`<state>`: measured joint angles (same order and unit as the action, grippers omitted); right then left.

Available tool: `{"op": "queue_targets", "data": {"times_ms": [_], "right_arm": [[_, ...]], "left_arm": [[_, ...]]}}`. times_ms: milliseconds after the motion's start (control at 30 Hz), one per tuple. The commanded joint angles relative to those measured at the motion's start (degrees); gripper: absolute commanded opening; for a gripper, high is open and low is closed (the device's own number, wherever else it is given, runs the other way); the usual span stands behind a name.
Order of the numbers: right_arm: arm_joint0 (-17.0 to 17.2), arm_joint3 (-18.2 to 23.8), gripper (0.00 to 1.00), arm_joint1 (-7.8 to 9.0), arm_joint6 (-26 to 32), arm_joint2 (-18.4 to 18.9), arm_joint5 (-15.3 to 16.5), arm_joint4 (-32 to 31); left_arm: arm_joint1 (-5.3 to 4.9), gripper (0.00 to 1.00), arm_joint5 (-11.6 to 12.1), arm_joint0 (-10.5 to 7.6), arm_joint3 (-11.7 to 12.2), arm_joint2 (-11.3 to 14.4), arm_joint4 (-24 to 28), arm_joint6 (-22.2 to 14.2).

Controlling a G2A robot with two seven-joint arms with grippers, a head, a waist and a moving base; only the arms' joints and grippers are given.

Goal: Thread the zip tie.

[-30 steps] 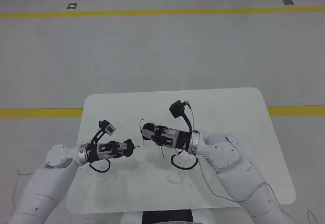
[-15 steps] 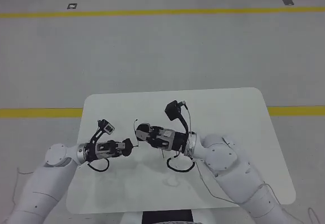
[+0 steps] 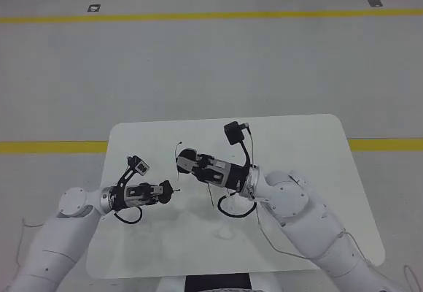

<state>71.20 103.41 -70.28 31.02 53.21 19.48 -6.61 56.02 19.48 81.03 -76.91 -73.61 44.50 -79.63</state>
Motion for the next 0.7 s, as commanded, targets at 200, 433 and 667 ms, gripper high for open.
{"op": "queue_targets", "data": {"times_ms": [200,433,667], "right_arm": [[-1.94,-2.80,0.00,1.54,-3.86,-4.17,0.00,-0.71],[-1.94,-2.80,0.00,1.54,-3.86,-4.17,0.00,-0.71],[-1.94,-2.80,0.00,1.54,-3.86,-4.17,0.00,-0.71]], "left_arm": [[0.00,0.00,0.00,0.00,0.00,0.00,0.00,0.00],[0.00,0.00,0.00,0.00,0.00,0.00,0.00,0.00],[0.00,0.00,0.00,0.00,0.00,0.00,0.00,0.00]]}}
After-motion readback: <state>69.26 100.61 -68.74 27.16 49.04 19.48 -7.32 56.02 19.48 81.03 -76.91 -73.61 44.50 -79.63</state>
